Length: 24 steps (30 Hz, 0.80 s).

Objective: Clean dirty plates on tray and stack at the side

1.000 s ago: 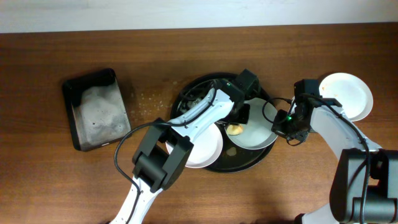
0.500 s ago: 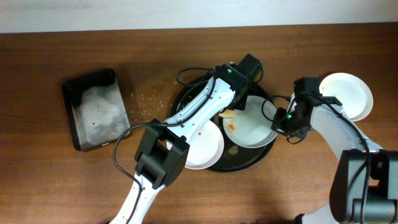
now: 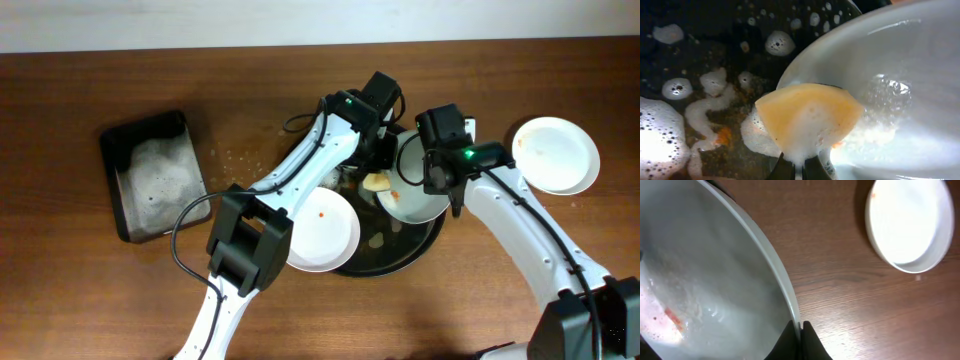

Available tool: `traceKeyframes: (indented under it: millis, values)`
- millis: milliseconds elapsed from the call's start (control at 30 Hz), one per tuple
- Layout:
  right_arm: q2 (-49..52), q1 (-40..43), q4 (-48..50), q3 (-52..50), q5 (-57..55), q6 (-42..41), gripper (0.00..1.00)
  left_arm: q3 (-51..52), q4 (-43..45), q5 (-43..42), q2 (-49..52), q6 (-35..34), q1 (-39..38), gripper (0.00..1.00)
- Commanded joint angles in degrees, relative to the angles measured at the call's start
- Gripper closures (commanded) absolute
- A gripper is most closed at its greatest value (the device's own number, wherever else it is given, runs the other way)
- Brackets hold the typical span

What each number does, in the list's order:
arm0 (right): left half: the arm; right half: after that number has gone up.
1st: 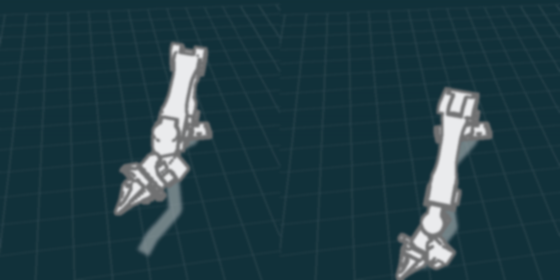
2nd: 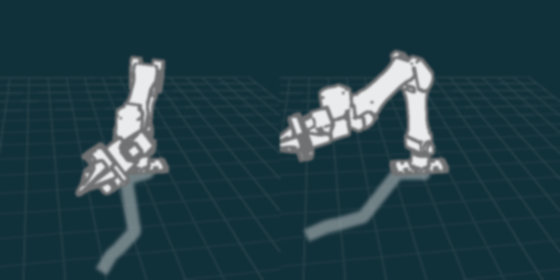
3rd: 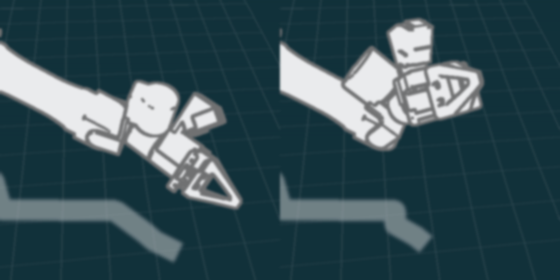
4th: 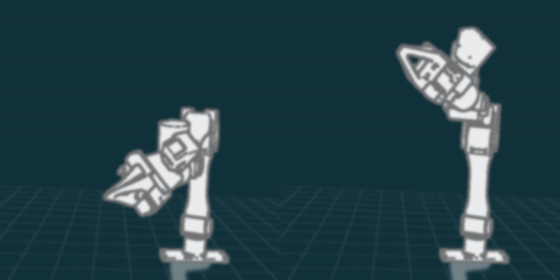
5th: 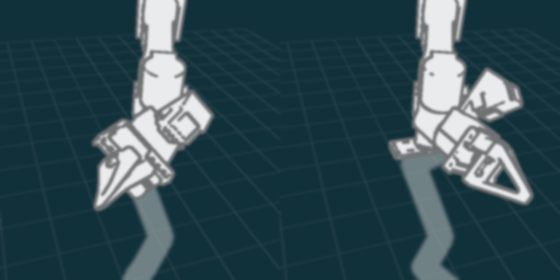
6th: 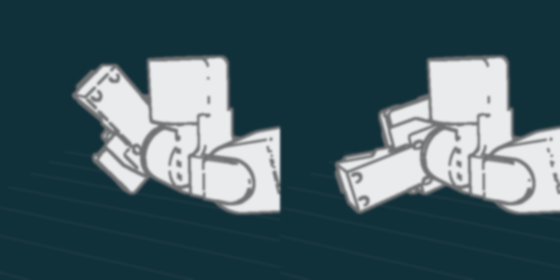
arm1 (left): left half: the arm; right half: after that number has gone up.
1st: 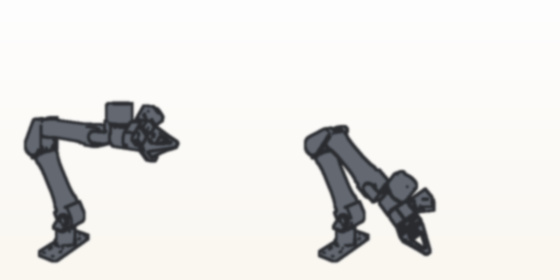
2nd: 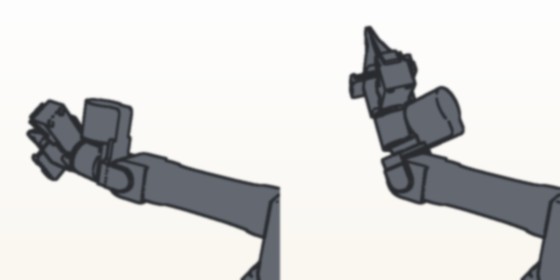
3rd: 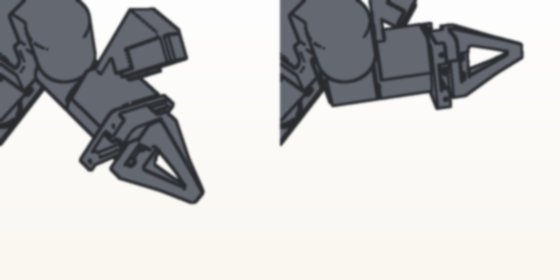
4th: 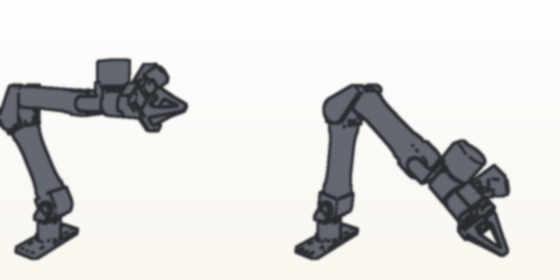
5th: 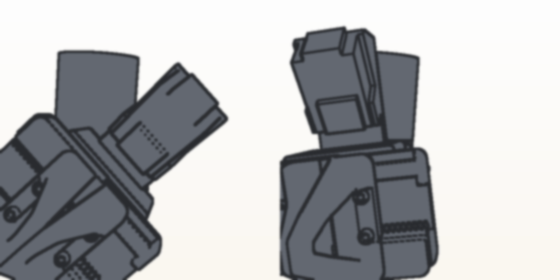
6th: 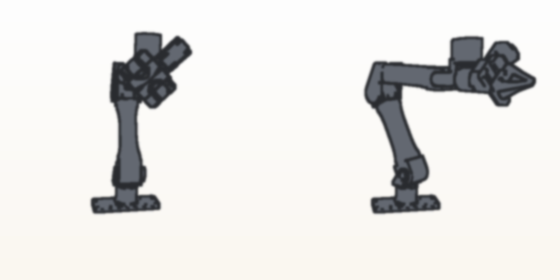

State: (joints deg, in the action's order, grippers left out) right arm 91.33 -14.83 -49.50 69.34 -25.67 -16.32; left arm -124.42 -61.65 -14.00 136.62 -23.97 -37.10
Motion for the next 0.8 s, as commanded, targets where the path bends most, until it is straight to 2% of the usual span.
traceKeyframes:
  millis: [0,167,233,400,633,700,767]
  values:
    - [-1.57,-0.59,-0.28,1.2,-6.54,-1.99,0.96,-1.42,-0.02,-1.4,-1.03,2.6,1.18,1.0]
    - [-1.57,-0.83,-0.55,1.2,-7.85,-1.97,0.96,-1.42,-1.66,4.2,-6.88,5.73,6.27,1.0]
    - [-1.62,-2.01,-1.03,1.33,-7.78,-2.01,0.96,-1.42,-3.32,4.79,-6.99,7.02,6.86,0.99]
    - [-1.62,-3.87,-1.36,1.4,-7.61,-3.76,0.96,-1.42,-3.76,12.83,-10.82,12.13,7.45,1.0]
    - [-1.62,-3.87,-1.49,1.4,-5.27,-4.31,0.96,-0.81,-14.71,18.99,-23.1,14.69,6.38,0.99]
    - [-1.62,-3.87,-1.55,1.4,-4.55,-5.25,0.96,2.8,-14.99,19.02,-25.97,14.36,5.62,0.99]
    - [-1.62,-3.87,-1.55,1.4,-4.37,-5.49,0.96,10.91,-11.56,18.97,-28.57,11.82,5.92,0.99]
